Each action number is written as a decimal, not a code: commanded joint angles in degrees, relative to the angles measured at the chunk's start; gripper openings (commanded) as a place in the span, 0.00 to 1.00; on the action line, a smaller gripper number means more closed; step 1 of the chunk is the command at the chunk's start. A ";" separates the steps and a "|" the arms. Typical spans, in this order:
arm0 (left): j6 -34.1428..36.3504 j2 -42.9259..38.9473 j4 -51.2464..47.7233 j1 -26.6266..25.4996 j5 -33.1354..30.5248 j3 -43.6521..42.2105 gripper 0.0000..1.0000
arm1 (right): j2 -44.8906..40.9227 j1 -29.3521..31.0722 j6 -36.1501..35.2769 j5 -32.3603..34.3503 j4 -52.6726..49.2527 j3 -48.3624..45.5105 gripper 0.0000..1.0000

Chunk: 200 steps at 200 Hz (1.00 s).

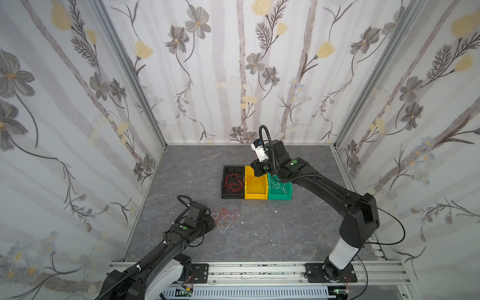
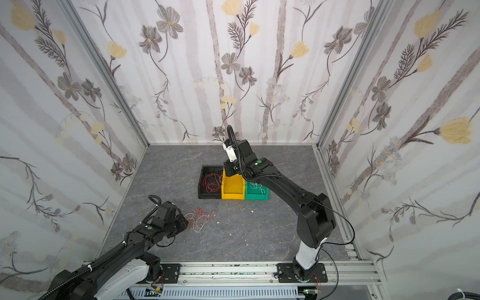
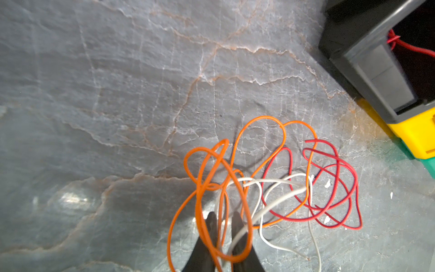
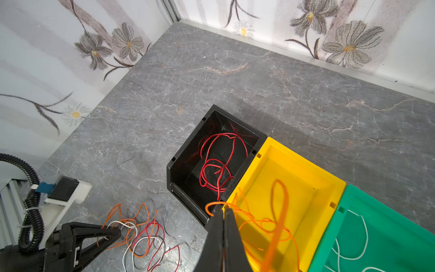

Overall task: Untangle the cables
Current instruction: 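Open the right gripper to drop the orange wire into the yellow bin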

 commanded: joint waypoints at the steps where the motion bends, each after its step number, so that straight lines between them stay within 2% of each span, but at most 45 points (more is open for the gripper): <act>1: -0.45 -0.03 0.43 0.06 -0.56 0.24 0.16 | 0.70 -0.17 1.16 -0.89 3.30 -1.33 0.00; 52: -0.27 1.78 1.53 0.09 0.04 0.80 0.16 | 2.95 -1.69 5.54 -1.88 3.64 -5.30 0.00; 104: -0.32 1.98 1.67 0.09 0.21 1.01 0.16 | 10.41 -3.13 8.60 -7.21 -1.08 0.28 0.00; 144: -0.45 1.10 1.43 -0.02 0.43 0.97 0.16 | 14.78 -3.58 12.41 -4.43 -4.62 1.98 0.00; 171: -0.54 0.52 1.38 0.07 0.68 0.98 0.16 | 15.71 -3.62 12.68 -0.49 -8.12 2.73 0.08; 186: -0.47 0.51 1.55 0.07 0.75 1.16 0.16 | 15.83 -3.60 12.13 -0.21 -10.27 3.74 0.24; 200: -0.41 0.58 1.48 0.08 0.76 1.53 0.16 | 14.74 -3.61 11.71 -0.22 -10.92 3.72 0.34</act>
